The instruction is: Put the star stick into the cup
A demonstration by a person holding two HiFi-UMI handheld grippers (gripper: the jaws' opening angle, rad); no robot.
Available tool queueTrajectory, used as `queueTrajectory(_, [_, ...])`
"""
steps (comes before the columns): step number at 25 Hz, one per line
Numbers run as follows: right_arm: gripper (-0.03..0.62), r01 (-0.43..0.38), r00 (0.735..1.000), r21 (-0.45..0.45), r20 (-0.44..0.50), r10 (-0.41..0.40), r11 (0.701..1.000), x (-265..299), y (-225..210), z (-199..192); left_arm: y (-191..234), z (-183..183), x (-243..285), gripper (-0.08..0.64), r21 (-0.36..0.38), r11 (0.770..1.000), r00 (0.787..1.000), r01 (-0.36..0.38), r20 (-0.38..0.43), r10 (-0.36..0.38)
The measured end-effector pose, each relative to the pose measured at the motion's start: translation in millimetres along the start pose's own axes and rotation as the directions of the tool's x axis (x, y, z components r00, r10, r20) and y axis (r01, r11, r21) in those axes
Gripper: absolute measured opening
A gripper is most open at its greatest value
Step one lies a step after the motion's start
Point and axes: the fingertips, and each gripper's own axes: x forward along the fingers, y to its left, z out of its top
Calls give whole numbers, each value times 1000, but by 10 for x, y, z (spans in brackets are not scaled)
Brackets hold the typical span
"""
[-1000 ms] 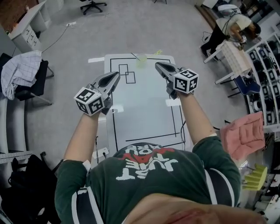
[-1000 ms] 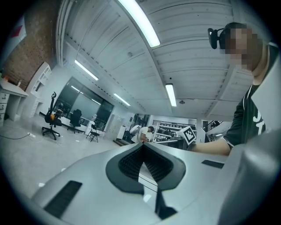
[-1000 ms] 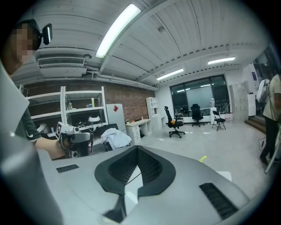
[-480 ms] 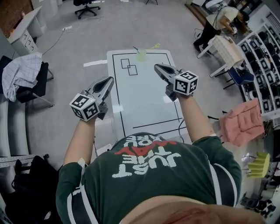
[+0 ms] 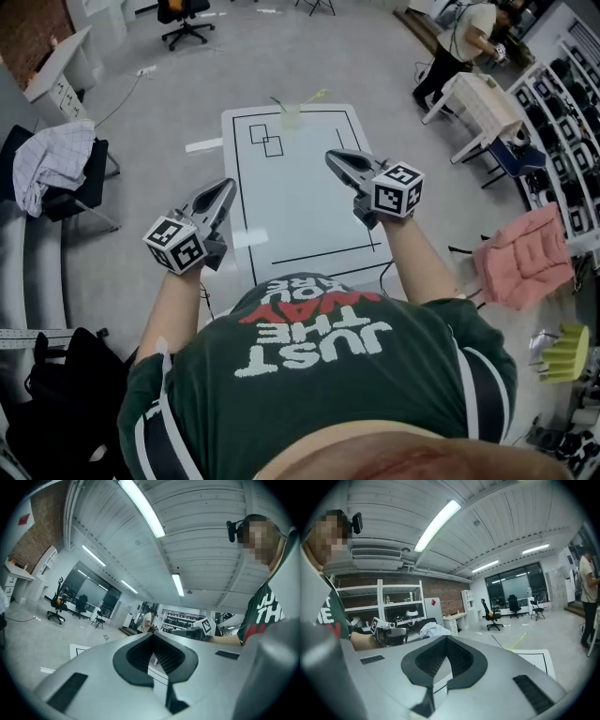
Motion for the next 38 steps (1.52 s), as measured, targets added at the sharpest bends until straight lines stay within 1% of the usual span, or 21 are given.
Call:
queueTrajectory(4, [35,-51,998,1,24,51,999,-547,54,-76,-452,-162,106,9,7,999,999,-38,-5,38])
queueTrajectory(8, [35,-103,994,5,22,103,995,-1186,37,-260,-1033,-401,332,9,13,997,997,-75,5,75])
queueTrajectory(12, [35,-144,990,17,-6,144,989,-1831,-17,-558,-1674,-773,554,9,-24,995,995,-100,13,100])
queueTrajectory(16, [34,-177,984,48,-3,178,983,-2266,-55,-807,-2166,-1112,677,9,-47,992,992,-121,-26,120])
queueTrajectory(20, [34,-186,982,82,0,187,979,-2549,-80,-995,-2503,-1280,755,9,-25,993,991,-118,-59,117])
queueTrajectory(23, [35,-193,981,87,16,193,977,-2597,-32,-1021,-2596,-1246,715,9,-11,993,992,-118,-56,117])
queueTrajectory(27, [34,-200,980,85,32,198,976,-2548,59,-1014,-2598,-1219,604,9,-14,994,994,-107,-39,106])
queueTrajectory(33, [34,-187,982,99,26,185,977,-2452,175,-1052,-2505,-1187,353,9,-25,994,994,-106,-29,105])
queueTrajectory(38, [34,-188,982,81,27,186,979,-2341,234,-958,-2395,-1105,292,9,-32,995,995,-98,-10,98])
